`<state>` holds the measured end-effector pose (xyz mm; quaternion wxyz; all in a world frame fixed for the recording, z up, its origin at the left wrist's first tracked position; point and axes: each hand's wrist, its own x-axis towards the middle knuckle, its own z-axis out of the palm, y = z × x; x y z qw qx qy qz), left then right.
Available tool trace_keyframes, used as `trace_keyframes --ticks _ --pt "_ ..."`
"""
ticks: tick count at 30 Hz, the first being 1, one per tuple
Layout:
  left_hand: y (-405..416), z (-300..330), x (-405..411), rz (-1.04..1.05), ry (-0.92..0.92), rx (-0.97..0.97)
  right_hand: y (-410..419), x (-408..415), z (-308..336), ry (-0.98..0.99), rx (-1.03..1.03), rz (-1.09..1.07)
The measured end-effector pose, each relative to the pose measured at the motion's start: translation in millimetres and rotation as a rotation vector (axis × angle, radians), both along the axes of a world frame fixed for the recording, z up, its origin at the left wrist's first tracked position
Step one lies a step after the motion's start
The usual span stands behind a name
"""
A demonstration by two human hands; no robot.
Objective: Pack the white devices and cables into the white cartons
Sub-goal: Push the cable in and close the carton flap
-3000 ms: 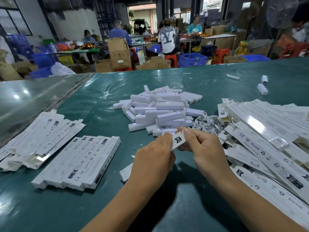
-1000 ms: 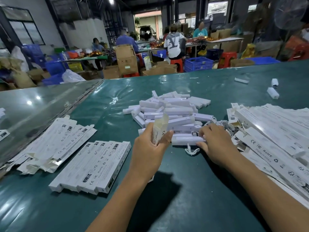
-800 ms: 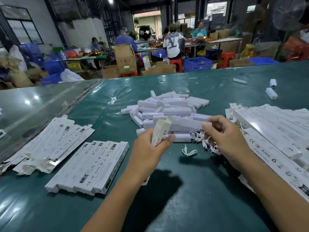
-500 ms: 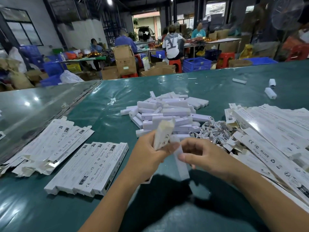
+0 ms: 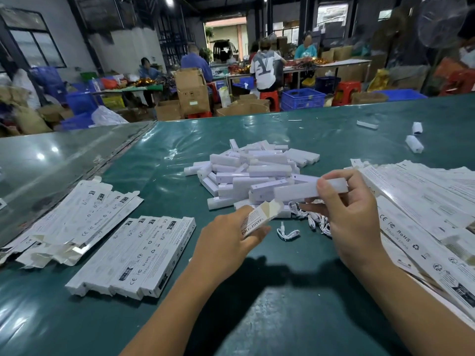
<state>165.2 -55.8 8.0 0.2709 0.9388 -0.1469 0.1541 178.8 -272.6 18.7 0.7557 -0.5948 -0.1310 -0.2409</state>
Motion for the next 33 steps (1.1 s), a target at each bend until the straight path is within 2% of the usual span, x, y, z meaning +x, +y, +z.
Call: trace_keyframes --ticks 6,8,10,13,15,17,21,24,28,31,33 --pt "0.1 1.8 -1.9 0.018 0.016 -0.065 4.9 -6.2 -3.8 -0.058 -0.291 -0.107" --pt "-0.5 3.0 -3.2 0.024 0.006 -0.038 3.1 -5.6 -4.2 -0.051 -0.355 -0.138" --pt "-2.0 1.7 -3.9 0.028 -0.046 0.066 1.4 -3.2 -5.4 -0.018 -0.387 -0.121" --pt "-4.2 -0.7 -5.4 0.033 -0.103 0.189 -1.6 -0.5 -4.6 0.022 -0.404 -0.033" --pt "-5.2 -1.2 -5.5 0.022 -0.098 0.171 -3.9 0.2 -2.1 0.033 -0.414 -0.041" --pt "-6.9 -0.2 -6.1 0.016 -0.097 0.109 -3.9 -0.4 0.5 0.026 -0.338 -0.048" --pt "-13.3 1.6 -8.8 0.037 -0.183 0.104 3.6 -5.5 -1.2 0.022 -0.241 -0.048" --pt "-12.4 4.7 -11.1 -0.004 -0.165 -0.024 11.3 -12.8 -1.0 -0.018 -0.306 -0.064" --pt "-17.8 4.8 -13.8 -0.091 -0.154 -0.182 16.4 -17.5 -2.9 -0.206 -0.600 -0.117" --pt "-26.7 5.8 -16.4 -0.094 -0.140 -0.445 20.8 -17.4 -7.1 -0.214 -0.594 -0.046" --pt "-28.2 9.1 -18.5 -0.072 -0.137 -0.643 17.9 -11.5 -10.9 -0.174 -0.636 -0.138"
